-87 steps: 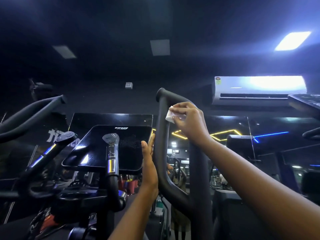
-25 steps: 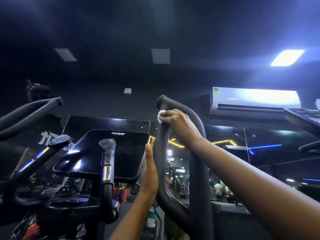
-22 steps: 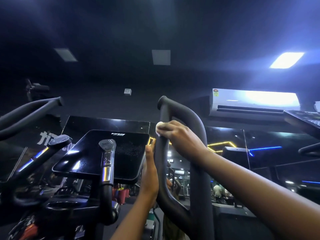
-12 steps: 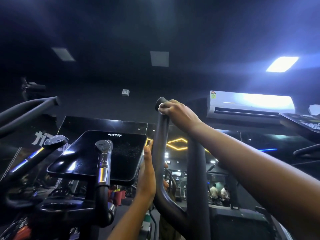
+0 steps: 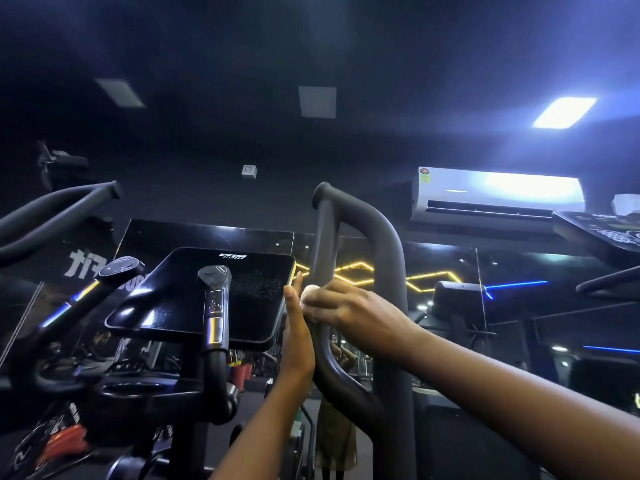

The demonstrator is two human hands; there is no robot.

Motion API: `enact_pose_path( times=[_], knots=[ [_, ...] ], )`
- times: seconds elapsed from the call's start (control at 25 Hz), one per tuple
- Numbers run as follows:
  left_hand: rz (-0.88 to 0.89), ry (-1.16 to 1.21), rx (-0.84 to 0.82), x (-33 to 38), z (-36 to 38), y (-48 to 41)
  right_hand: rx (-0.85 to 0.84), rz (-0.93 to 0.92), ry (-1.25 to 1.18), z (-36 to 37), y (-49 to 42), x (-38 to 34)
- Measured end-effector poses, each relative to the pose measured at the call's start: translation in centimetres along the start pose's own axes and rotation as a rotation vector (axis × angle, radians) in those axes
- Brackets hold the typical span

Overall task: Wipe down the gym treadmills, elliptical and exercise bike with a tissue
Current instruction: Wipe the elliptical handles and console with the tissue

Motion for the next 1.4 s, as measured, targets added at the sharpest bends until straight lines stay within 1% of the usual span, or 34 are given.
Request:
enact_pose_path(
  times=[0.08,0.12,0.2,0.28,0.4,0.48,0.6,0.76,0.84,0.92,1.0,1.08,1.12,1.16,1.2,1.24,1.32,1.4],
  knots=[
    [-0.029,-0.020,-0.001,-0.3,-0.4,0.6,-0.011,-0.024,-0.045,-0.9,-0.4,0.7],
    [-0.045,-0.041,0.001,-0.4,-0.6,0.8,0.041,0.025,-0.050,-1.9,-1.1,2.1],
    [-0.056,-0.058,0.002,-0.7,-0.7,1.0,0.149,0.179,-0.019,-3.5,-2.6,5.8],
    [-0.056,-0.081,0.024,-0.7,-0.7,1.1,0.128,0.234,0.024,-3.2,-3.4,6.9],
    [-0.043,-0.057,0.028,-0.6,-0.6,1.4,0.146,0.137,0.007,-1.7,-2.2,3.9],
    [-0.025,-0.028,0.008,-0.2,-0.4,1.6,0.115,0.103,-0.035,-0.9,-0.8,1.8],
    [-0.052,0.028,-0.021,-0.1,-0.5,1.7,0.082,0.067,-0.097,0.2,0.9,-0.9],
    [-0.100,-0.044,-0.054,0.1,-1.0,2.3,-0.032,0.019,-0.174,1.1,4.4,-4.6],
    [-0.105,-0.037,-0.080,0.3,-0.9,2.7,-0.002,0.027,-0.234,0.0,5.6,-4.2],
    [-0.083,-0.024,-0.087,0.4,-0.4,3.0,0.143,0.120,-0.245,-1.7,5.2,-1.8],
    [-0.058,-0.055,-0.055,0.2,0.1,3.4,0.271,0.266,-0.207,-2.7,3.3,1.4],
    [-0.029,-0.067,-0.007,-0.2,-0.1,3.5,0.285,0.414,-0.196,-2.0,0.9,3.9],
    [-0.012,-0.073,-0.002,-0.3,-0.2,3.5,0.271,0.495,-0.235,-1.4,0.0,4.7],
    [0.004,-0.077,-0.010,-0.5,-0.2,3.4,0.256,0.537,-0.258,-0.7,-0.4,5.1],
    [0.016,-0.072,-0.023,-0.5,-0.3,3.3,0.243,0.543,-0.251,-0.6,-0.5,4.7],
    [0.027,-0.064,-0.037,-0.7,-0.3,3.3,0.235,0.508,-0.227,-0.6,-0.1,3.7],
    [0.042,-0.048,-0.071,-0.6,-0.3,3.3,0.266,0.355,-0.233,-1.0,1.4,0.6],
    [0.044,-0.063,-0.077,-0.8,-0.5,3.2,0.221,0.272,-0.270,-0.7,3.4,-2.2]
  ],
)
Point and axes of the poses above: each hand's wrist, its own y-axis away from the middle knuckle, its own z-axis out of the palm, x = y × z, the point moved 6 cm from there along -y, towards the middle knuckle, and after that the axes turned 3 degrees about -y, right-handed, at the moved point
